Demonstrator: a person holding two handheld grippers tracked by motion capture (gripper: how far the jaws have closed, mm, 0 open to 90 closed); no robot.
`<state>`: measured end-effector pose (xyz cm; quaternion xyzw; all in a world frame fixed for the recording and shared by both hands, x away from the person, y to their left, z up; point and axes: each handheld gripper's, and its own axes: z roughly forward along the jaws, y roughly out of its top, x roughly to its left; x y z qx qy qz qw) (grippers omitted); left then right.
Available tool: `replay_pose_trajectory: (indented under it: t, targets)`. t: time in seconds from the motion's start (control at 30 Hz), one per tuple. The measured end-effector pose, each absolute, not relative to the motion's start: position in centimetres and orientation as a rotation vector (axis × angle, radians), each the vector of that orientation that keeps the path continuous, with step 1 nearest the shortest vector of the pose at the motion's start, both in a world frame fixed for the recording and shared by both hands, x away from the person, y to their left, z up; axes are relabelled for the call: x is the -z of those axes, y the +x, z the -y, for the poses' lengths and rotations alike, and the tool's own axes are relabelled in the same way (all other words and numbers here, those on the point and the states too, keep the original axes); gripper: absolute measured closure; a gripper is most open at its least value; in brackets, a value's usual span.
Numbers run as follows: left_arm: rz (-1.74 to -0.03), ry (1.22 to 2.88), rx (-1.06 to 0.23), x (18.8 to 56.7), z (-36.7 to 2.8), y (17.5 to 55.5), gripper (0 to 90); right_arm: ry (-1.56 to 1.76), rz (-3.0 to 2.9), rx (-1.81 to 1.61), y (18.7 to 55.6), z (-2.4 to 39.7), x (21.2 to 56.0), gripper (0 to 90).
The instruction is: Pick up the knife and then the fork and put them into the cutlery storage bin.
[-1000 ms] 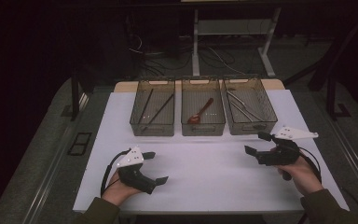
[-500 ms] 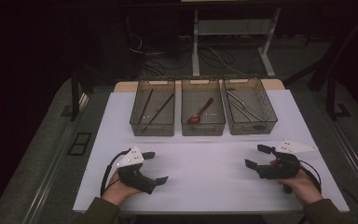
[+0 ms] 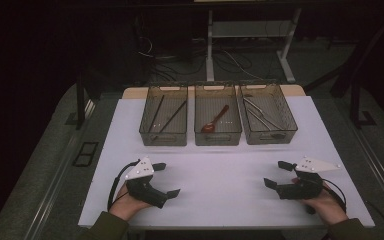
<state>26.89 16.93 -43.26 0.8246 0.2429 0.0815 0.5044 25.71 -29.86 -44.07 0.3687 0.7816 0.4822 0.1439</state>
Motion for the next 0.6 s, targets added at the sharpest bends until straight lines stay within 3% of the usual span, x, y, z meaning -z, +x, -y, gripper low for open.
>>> replay_pose_trajectory:
  t: [0.6]
  targets:
    - [-0.615,2.011,-0.209,43.30,-16.97,26.88,0.0,1.032,-2.302,-1.335,25.73,29.50,44.18,13.0]
